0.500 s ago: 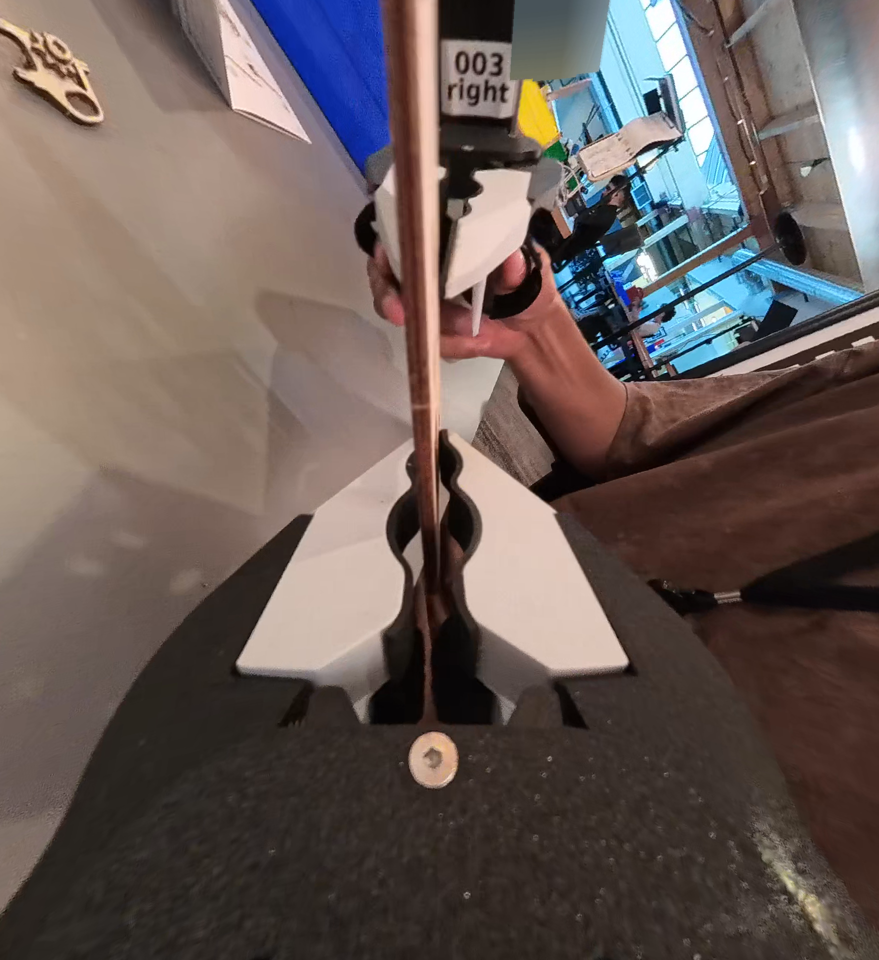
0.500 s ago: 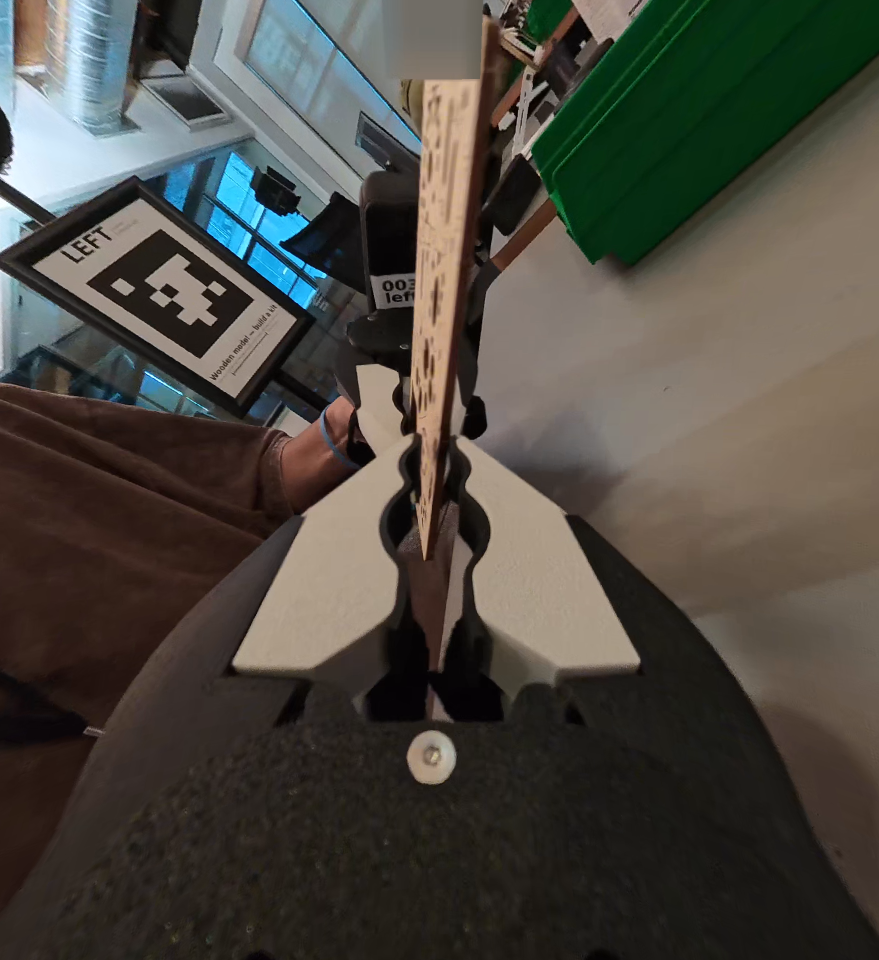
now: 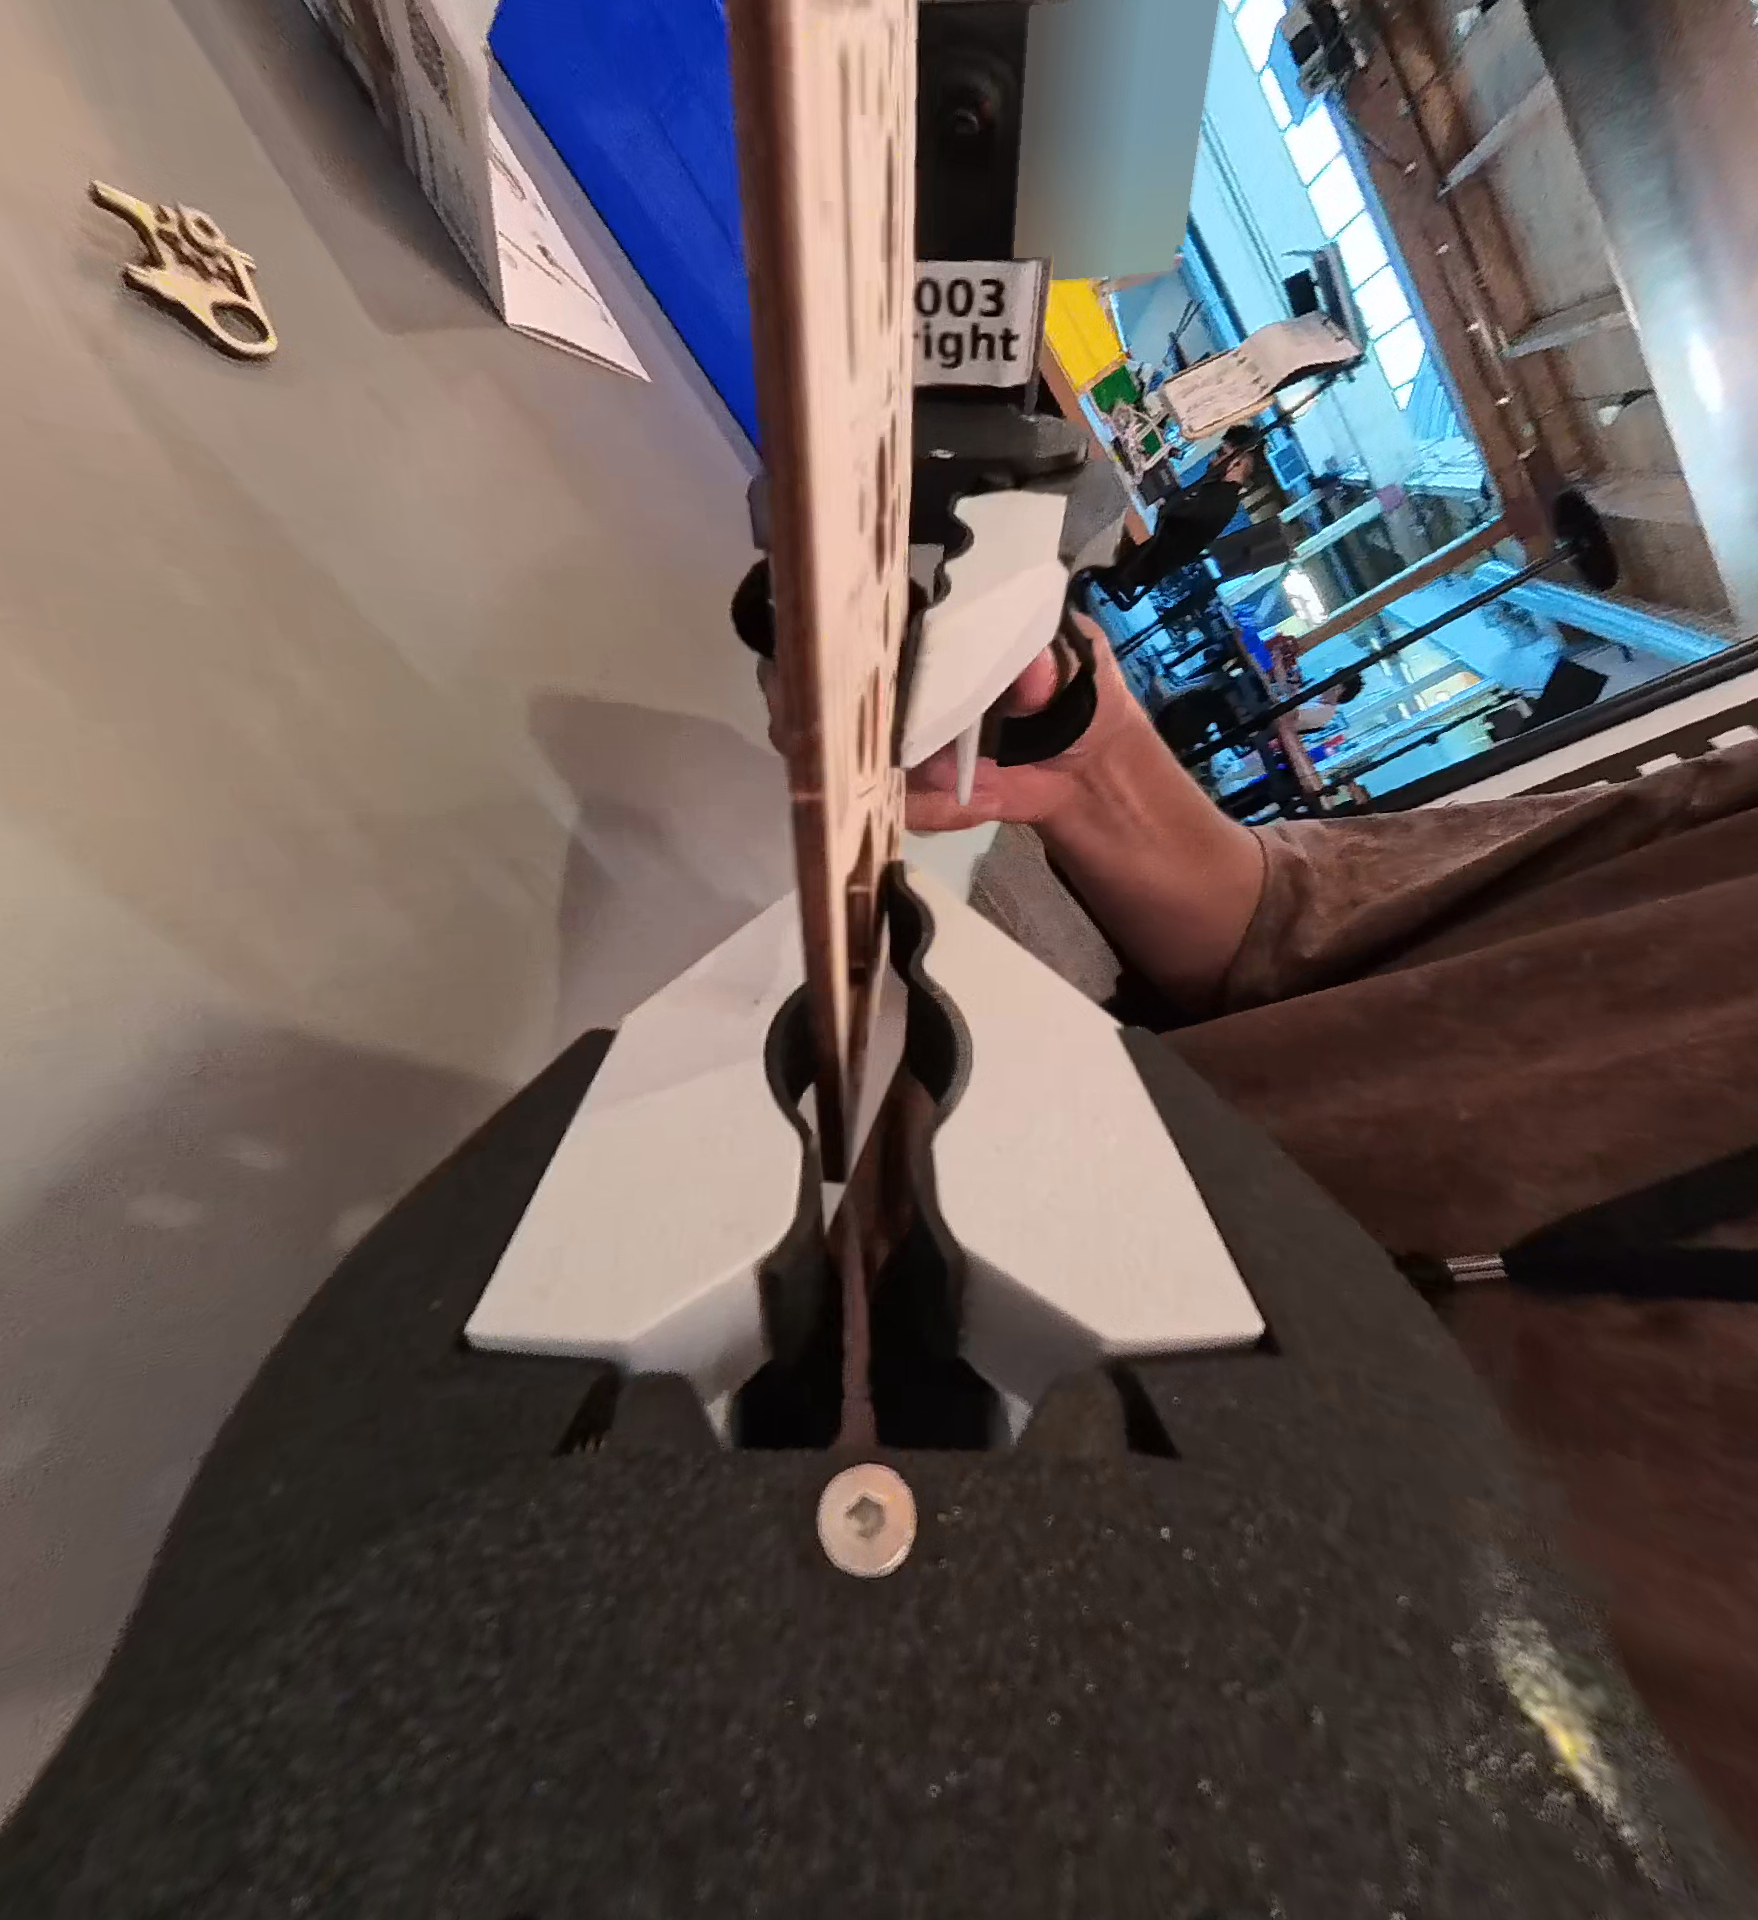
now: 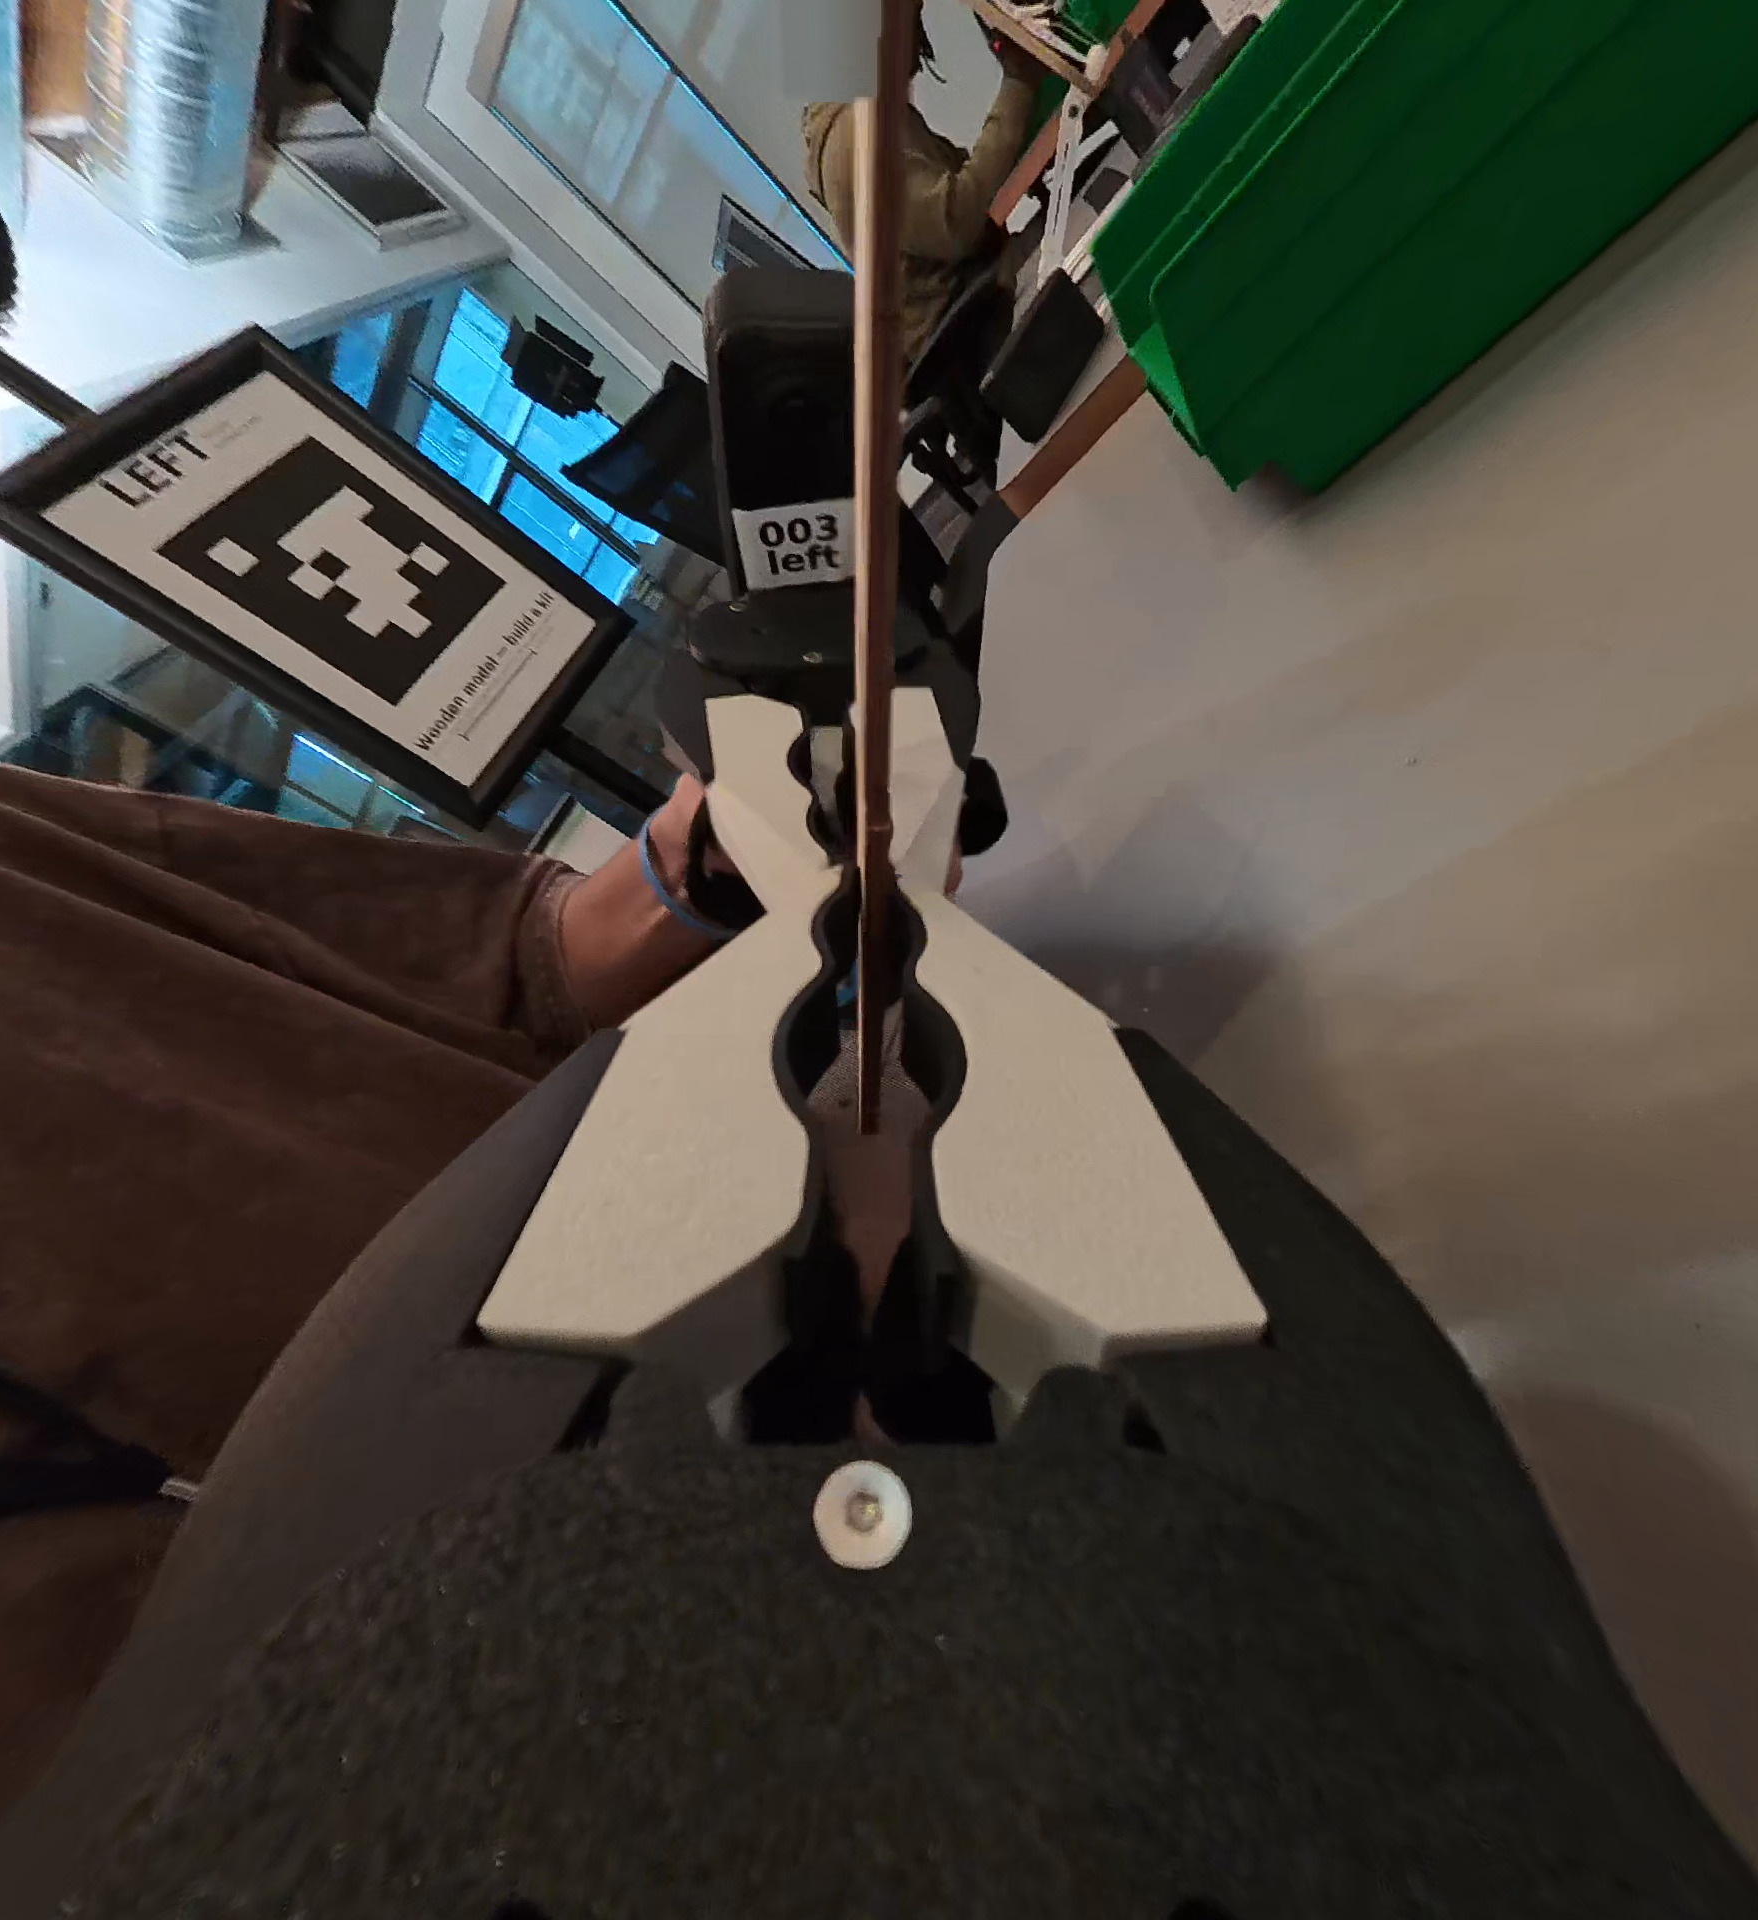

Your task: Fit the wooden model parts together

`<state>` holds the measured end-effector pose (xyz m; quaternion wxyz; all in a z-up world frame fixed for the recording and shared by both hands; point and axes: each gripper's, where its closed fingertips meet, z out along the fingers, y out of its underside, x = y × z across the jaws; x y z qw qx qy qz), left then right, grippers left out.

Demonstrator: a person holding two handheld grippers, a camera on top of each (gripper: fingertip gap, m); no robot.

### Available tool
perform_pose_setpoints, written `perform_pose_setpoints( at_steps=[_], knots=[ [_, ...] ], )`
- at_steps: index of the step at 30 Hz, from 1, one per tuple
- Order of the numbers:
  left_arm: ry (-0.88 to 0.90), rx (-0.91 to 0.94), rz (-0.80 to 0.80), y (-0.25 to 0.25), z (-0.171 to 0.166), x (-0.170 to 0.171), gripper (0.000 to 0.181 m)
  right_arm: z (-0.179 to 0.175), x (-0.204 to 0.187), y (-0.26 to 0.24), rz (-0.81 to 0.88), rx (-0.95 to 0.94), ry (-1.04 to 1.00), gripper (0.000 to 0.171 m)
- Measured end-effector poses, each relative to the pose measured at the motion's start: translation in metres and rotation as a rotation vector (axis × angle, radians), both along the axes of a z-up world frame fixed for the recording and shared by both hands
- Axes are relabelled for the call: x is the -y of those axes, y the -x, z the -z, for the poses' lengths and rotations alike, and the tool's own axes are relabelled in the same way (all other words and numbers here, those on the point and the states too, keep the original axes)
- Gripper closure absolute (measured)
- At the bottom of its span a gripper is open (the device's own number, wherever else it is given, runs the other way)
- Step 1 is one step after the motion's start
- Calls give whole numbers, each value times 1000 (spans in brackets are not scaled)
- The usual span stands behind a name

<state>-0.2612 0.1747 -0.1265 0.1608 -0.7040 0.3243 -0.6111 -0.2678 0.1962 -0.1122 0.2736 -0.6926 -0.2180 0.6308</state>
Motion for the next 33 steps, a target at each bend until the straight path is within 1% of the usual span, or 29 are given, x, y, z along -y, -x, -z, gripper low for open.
perform_pose_setpoints(
  at_steps=[2,4,10,16,21,26,30,33],
  knots=[
    [-10,27,-15,1,-6,-2,167,0,2,0,-12,5,-6,168],
    [-16,15,-12,1,-4,-2,178,0,3,1,-19,-4,3,168],
    [-10,16,-35,2,-4,-6,180,1,-3,2,14,-20,12,166],
    [-33,1,-86,2,-1,-11,180,4,-9,1,61,50,-38,164],
    [-36,7,-87,1,0,-11,179,4,-8,1,68,53,-50,166],
    [-41,-34,-91,1,11,-14,179,17,-11,1,101,106,-3,166],
    [-26,-34,-88,-2,18,-16,179,24,-14,-2,97,104,36,166],
    [-5,22,-59,-4,16,-17,179,20,-15,-4,85,54,28,166]
  ],
)
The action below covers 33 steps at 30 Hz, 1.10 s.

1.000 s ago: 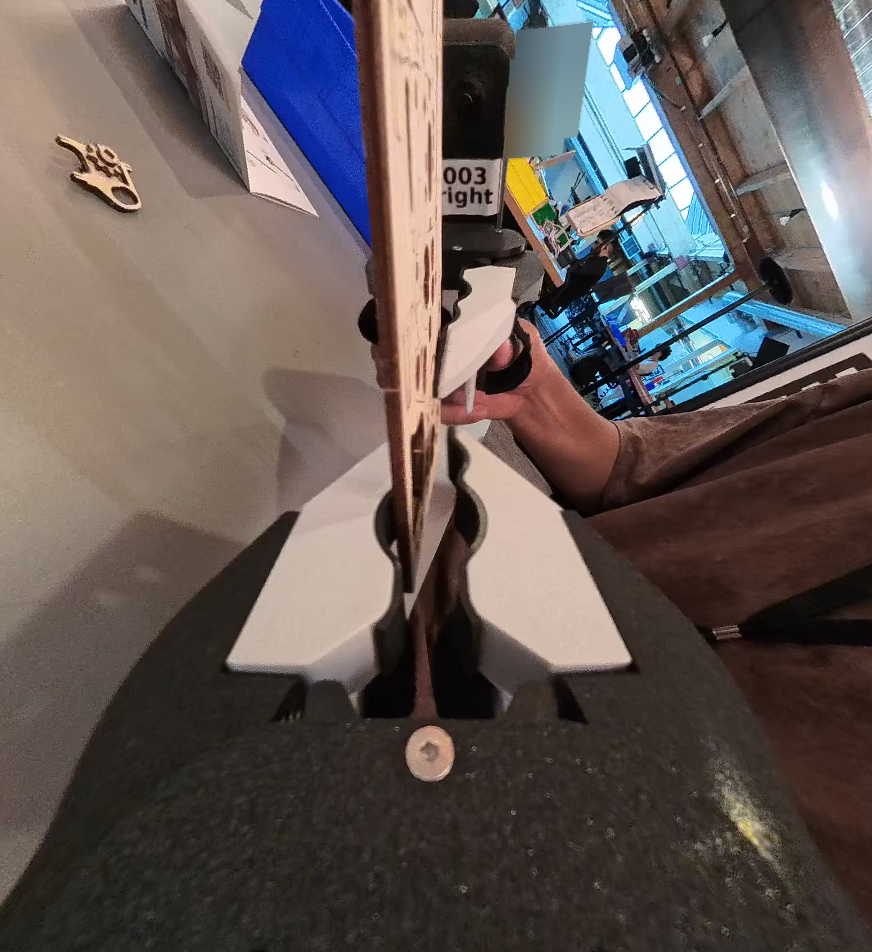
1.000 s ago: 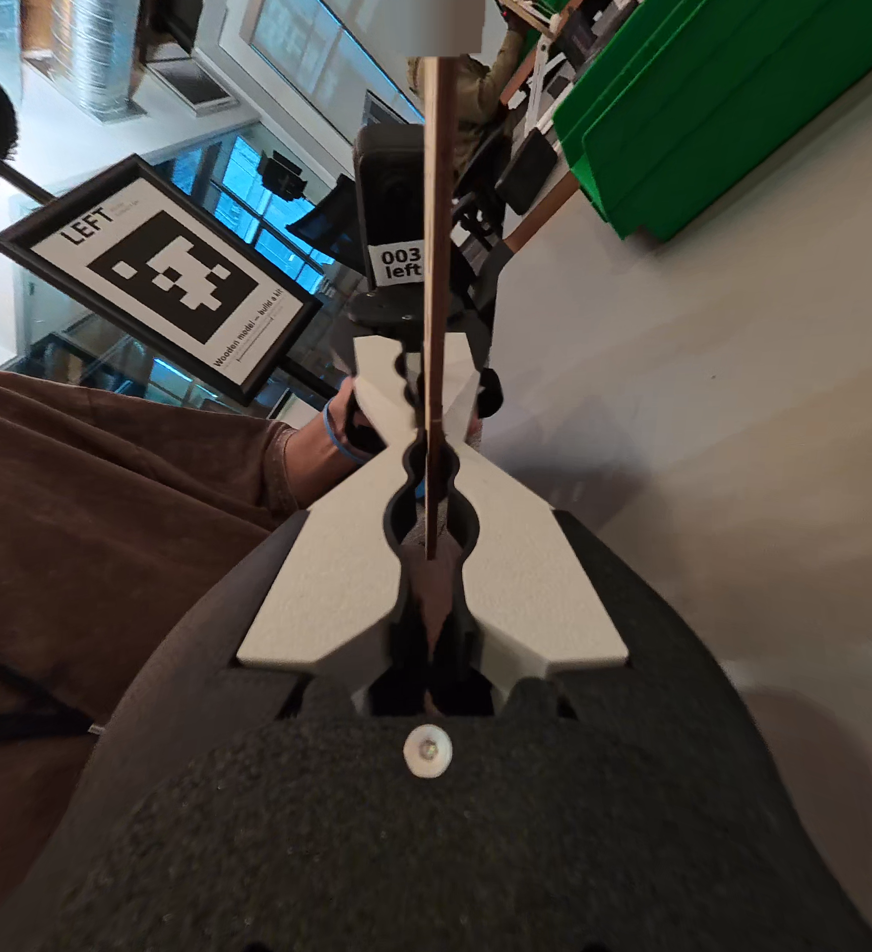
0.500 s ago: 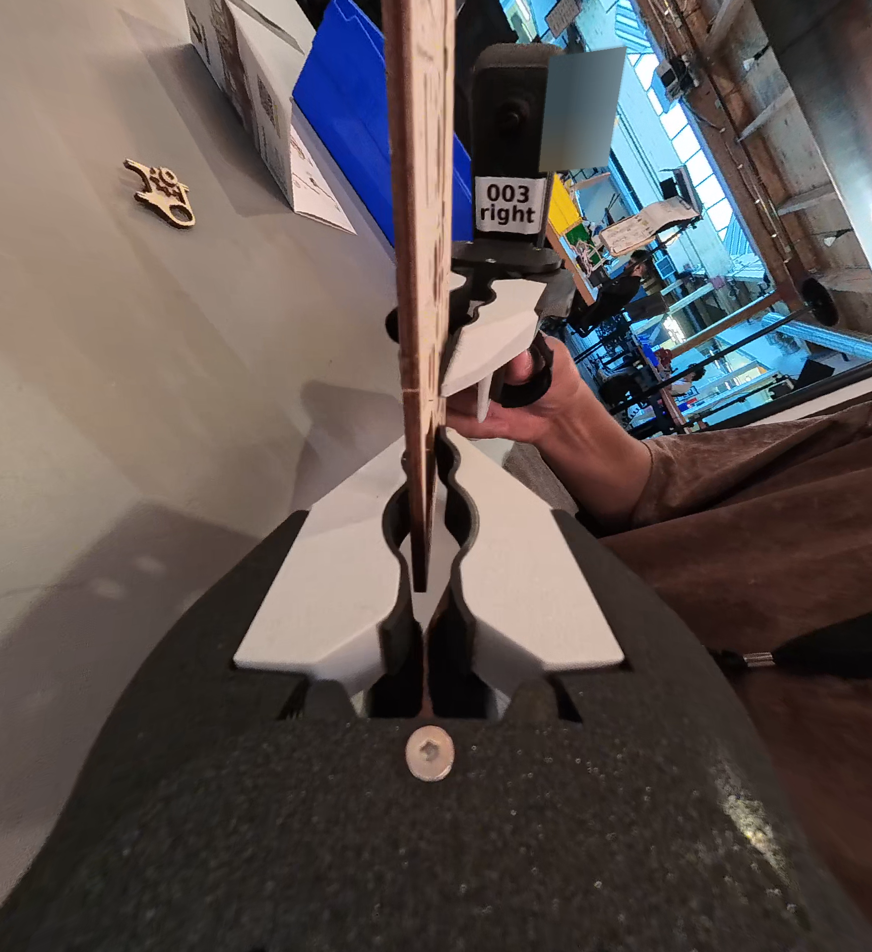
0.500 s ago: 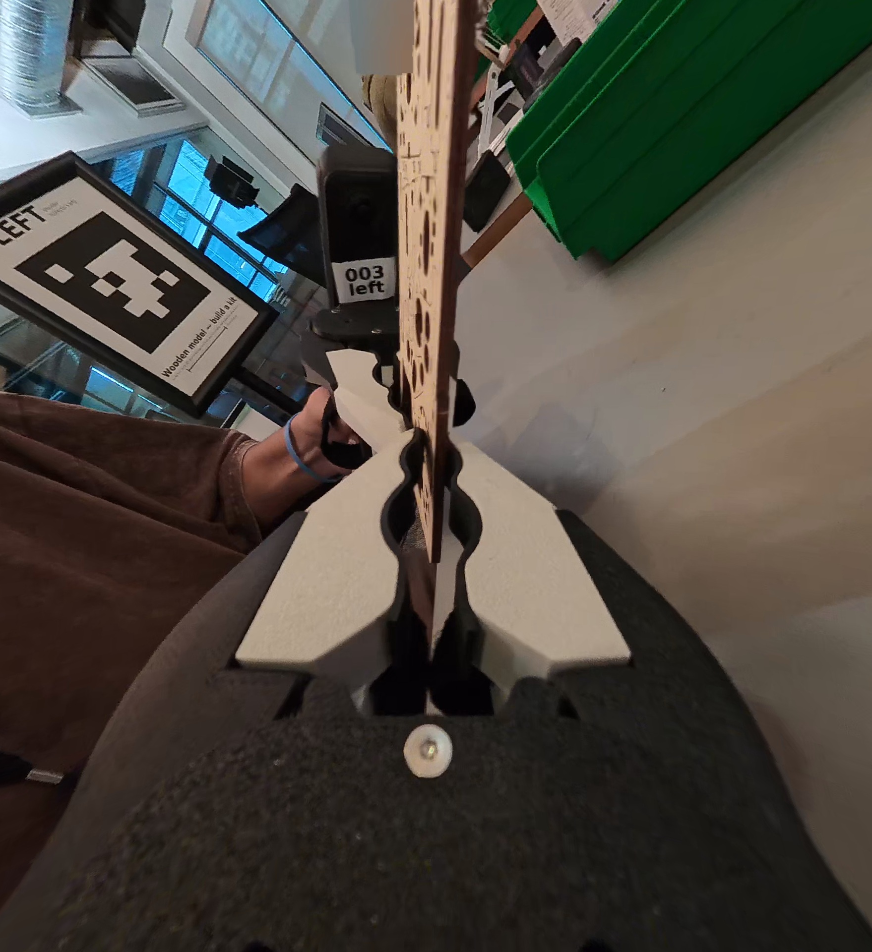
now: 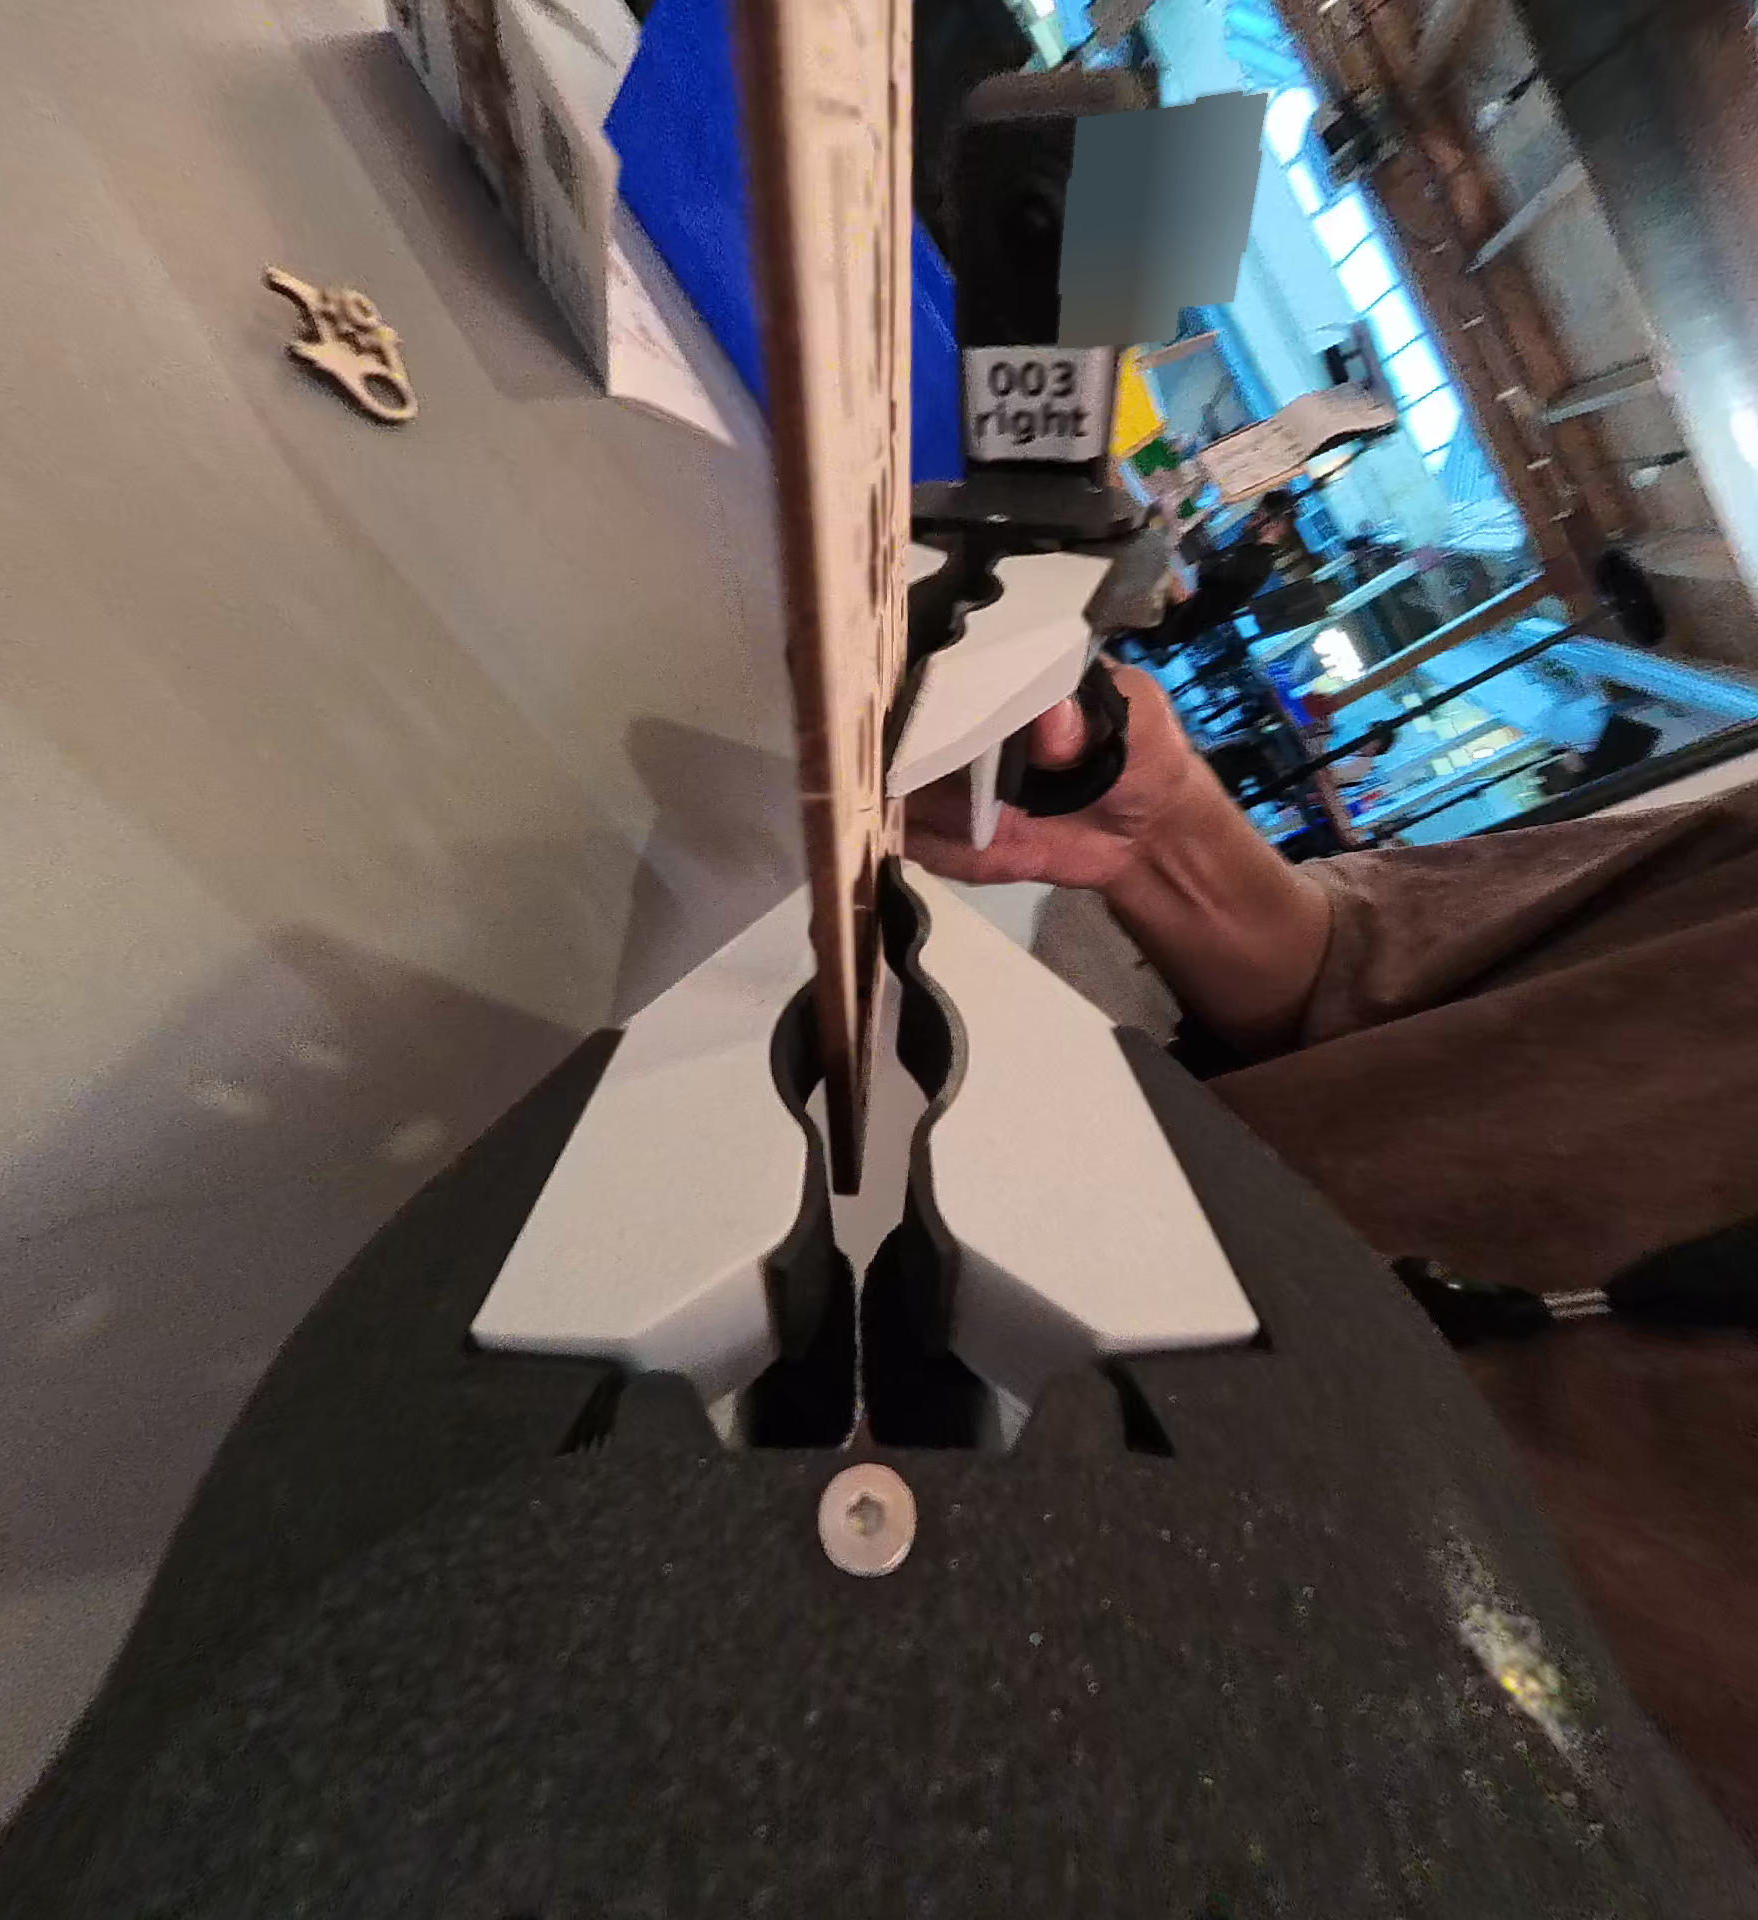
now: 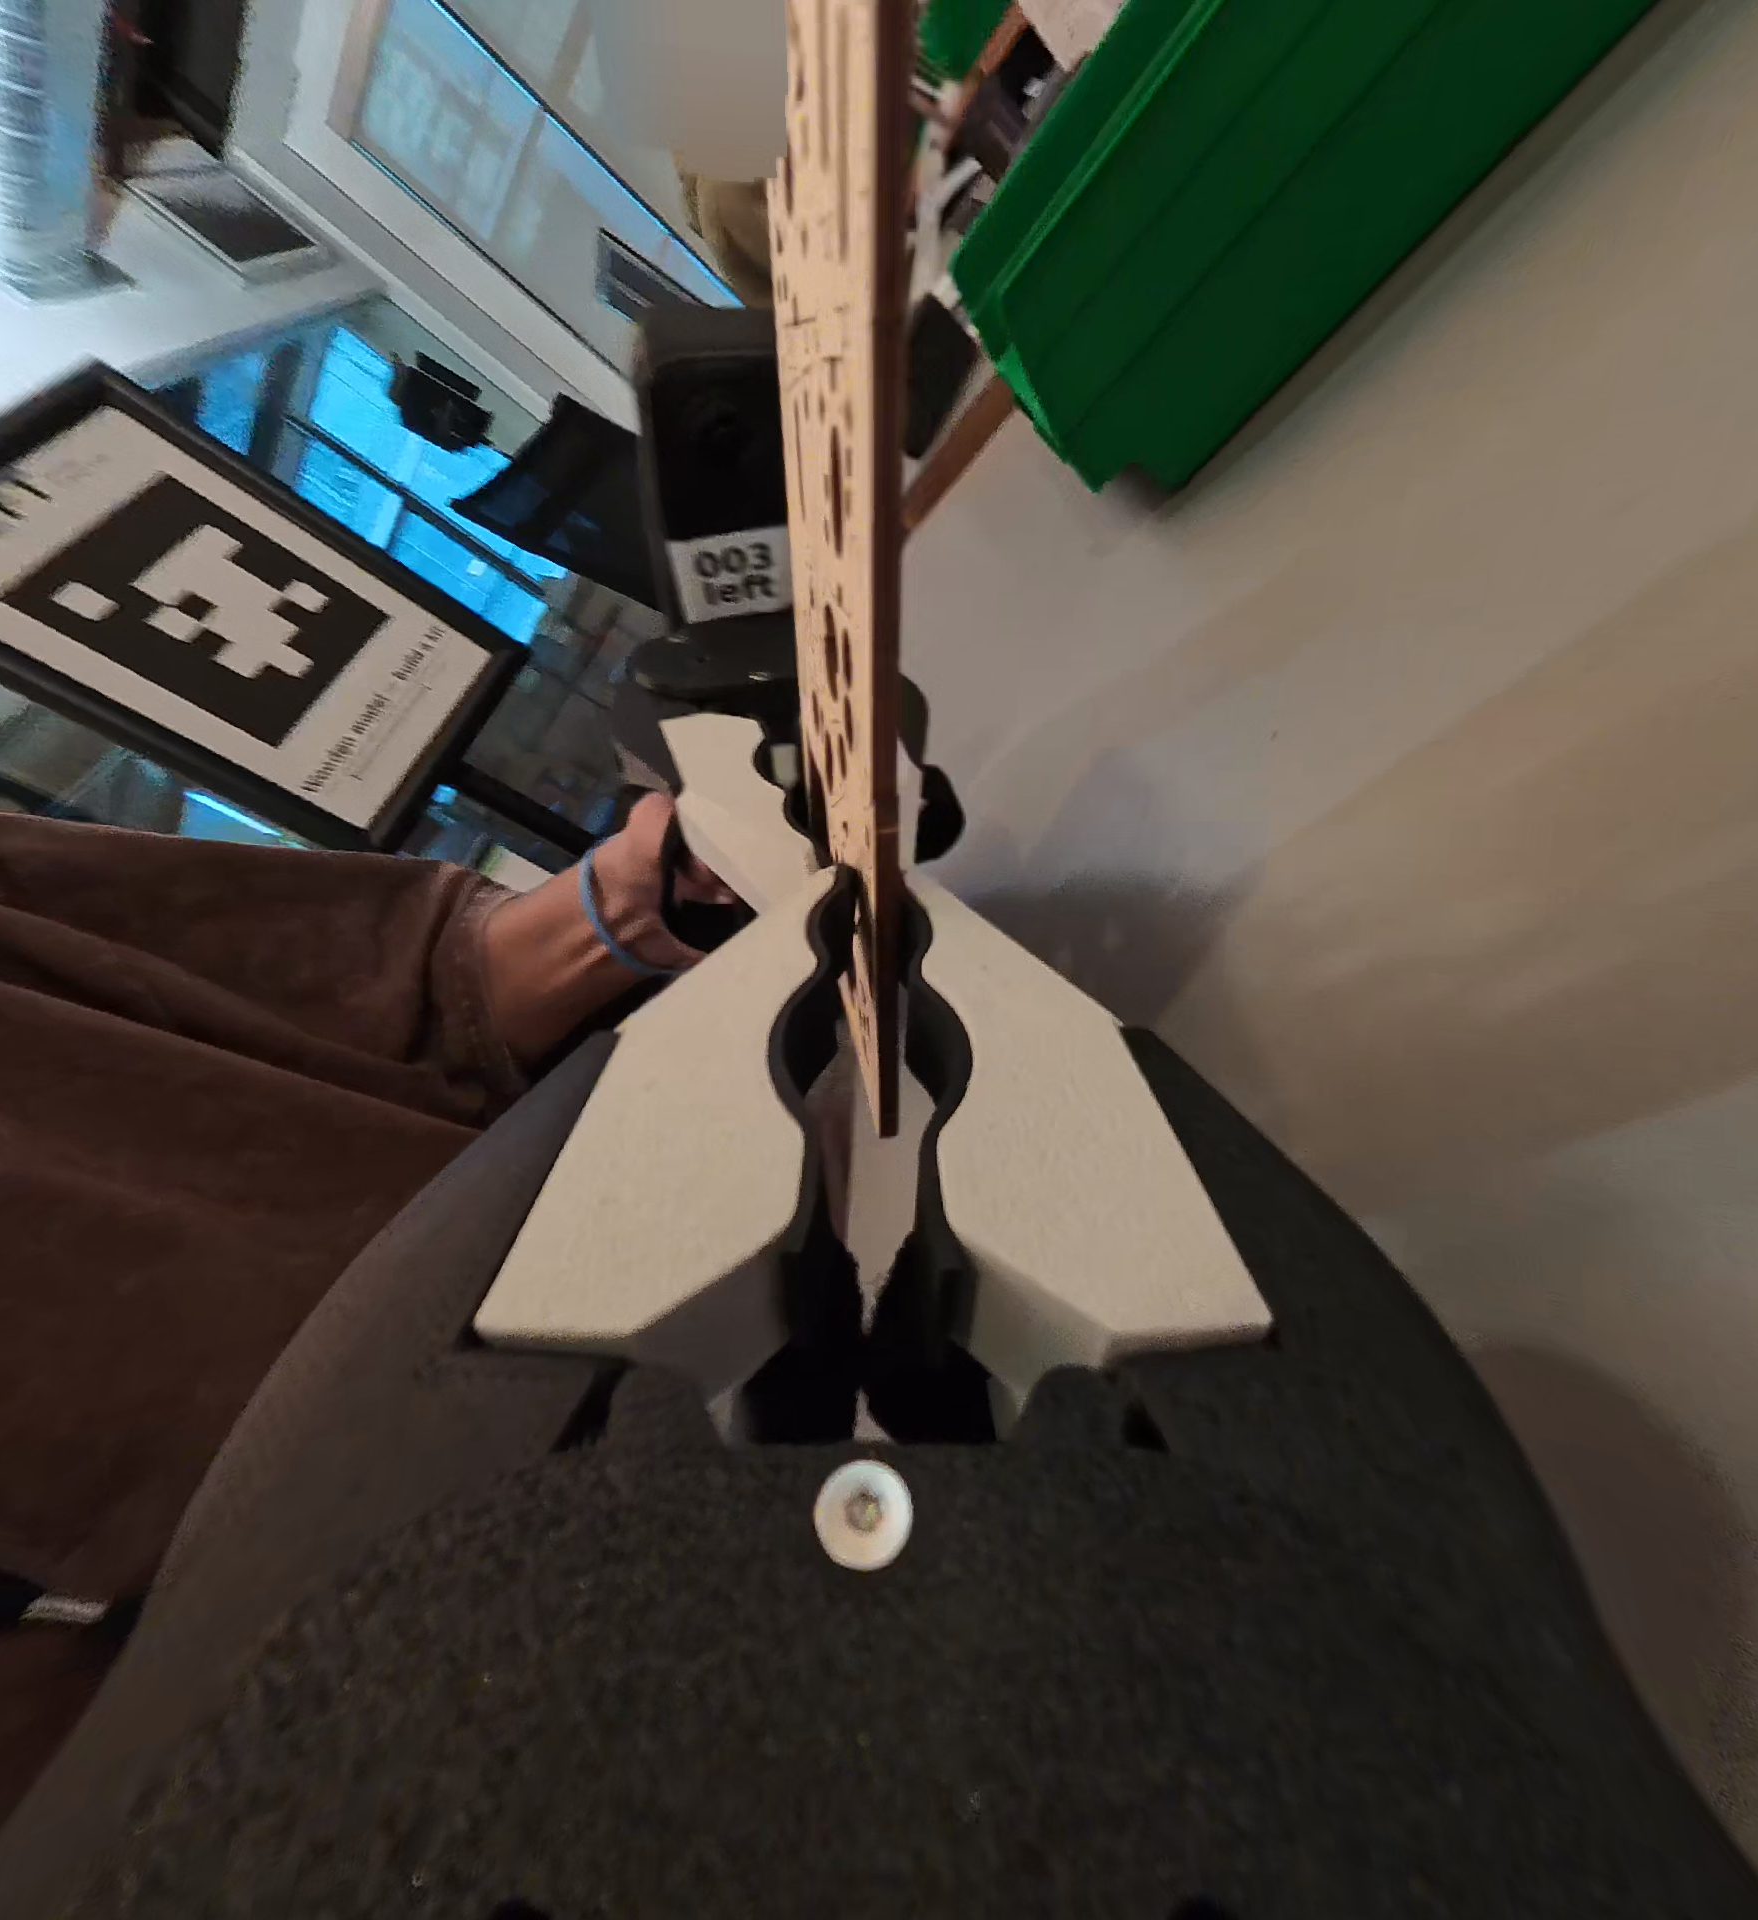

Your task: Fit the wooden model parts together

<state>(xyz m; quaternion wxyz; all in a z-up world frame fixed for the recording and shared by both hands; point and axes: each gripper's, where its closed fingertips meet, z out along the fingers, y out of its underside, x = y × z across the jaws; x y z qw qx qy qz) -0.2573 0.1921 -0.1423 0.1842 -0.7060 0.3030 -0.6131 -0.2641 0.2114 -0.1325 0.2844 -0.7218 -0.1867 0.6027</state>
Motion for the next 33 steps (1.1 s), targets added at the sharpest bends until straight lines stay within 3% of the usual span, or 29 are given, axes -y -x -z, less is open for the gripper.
perform_pose_setpoints(
  at_steps=[5,14,19,25,28,33],
  knots=[
    [56,11,1,-6,5,-1,180,2,-6,-5,-1,-118,132,165],
    [51,-13,0,-6,7,1,180,6,-5,-5,18,-46,90,163],
    [25,-59,-23,-5,14,-1,180,17,-9,-4,63,119,-20,165],
    [41,-12,-2,-6,7,-2,180,7,-10,-4,47,-19,54,164],
    [62,-6,-3,-4,5,-3,180,2,-6,-6,1,-70,93,152],
    [81,3,-16,0,2,-6,180,7,-7,-19,6,-18,79,149]
  ],
)
